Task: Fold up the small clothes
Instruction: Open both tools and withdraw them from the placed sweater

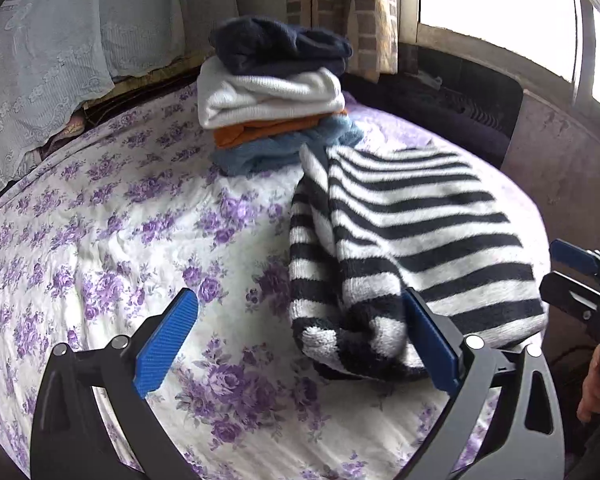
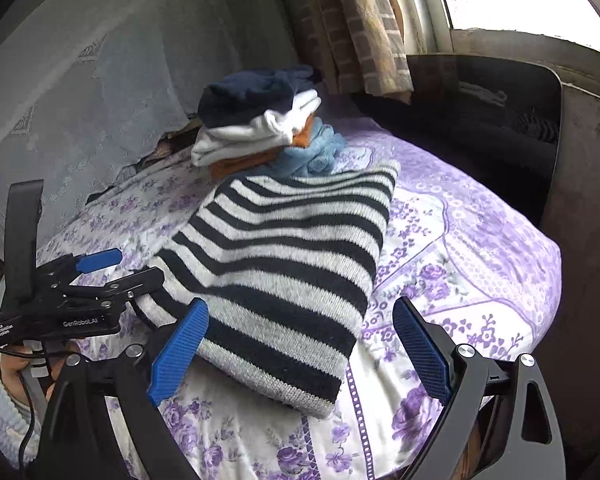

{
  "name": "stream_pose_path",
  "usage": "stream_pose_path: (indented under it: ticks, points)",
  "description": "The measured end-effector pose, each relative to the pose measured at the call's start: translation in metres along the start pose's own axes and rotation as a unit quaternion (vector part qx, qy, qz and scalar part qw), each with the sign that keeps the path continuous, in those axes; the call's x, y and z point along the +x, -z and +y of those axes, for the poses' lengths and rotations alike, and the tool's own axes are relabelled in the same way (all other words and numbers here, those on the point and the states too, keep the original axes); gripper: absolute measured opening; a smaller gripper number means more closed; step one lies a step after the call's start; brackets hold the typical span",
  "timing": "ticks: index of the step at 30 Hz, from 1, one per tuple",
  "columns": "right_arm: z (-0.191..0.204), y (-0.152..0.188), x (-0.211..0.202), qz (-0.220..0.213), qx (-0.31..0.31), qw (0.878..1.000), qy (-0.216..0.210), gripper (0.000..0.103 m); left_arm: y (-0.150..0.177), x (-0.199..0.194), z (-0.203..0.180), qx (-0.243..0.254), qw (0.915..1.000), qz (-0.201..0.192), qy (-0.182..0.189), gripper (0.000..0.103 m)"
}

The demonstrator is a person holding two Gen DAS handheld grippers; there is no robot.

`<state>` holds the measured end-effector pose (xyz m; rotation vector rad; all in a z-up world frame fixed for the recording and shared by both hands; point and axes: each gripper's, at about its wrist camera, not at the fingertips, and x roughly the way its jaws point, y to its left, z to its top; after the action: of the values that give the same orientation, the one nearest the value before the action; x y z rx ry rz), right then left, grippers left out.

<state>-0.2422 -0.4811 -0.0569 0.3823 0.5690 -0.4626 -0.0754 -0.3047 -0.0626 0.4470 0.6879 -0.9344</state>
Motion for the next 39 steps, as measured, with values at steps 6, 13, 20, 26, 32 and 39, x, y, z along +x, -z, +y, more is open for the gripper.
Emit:
stream_pose_path:
  ticks: [6, 13, 20, 26, 32, 39]
  points:
    - [-0.014, 0.023, 0.024, 0.046, 0.037, 0.998, 0.010, 0.096, 0.012, 0.005, 0.001, 0.001, 0.9999, 0.016, 0.002, 0.098]
    - [0.004, 0.010, -0.027, 0.022, 0.034, 0.999, 0.023, 0.099, 0.016, -0.038, -0.025, 0.036, 0.9990, -0.021, -0.015, 0.098]
    - [0.008, 0.020, -0.063, 0.061, 0.056, 0.995, 0.052, 0.099, 0.028, -0.066, -0.036, 0.037, 0.9990, -0.024, -0.007, 0.098]
    - [0.035, 0.024, -0.085, 0.060, 0.013, 0.996, 0.057, 0.099, 0.034, -0.095, -0.041, 0.036, 0.9989, -0.031, -0.006, 0.098]
    - [0.058, 0.017, -0.099, 0.042, -0.013, 0.998, 0.038, 0.099, 0.041, -0.127, -0.045, 0.044, 0.9975, -0.052, -0.016, 0.098]
    - [0.068, 0.016, -0.112, 0.026, -0.027, 0.999, 0.026, 0.099, 0.047, -0.147, -0.049, 0.043, 0.9973, -0.060, -0.006, 0.099]
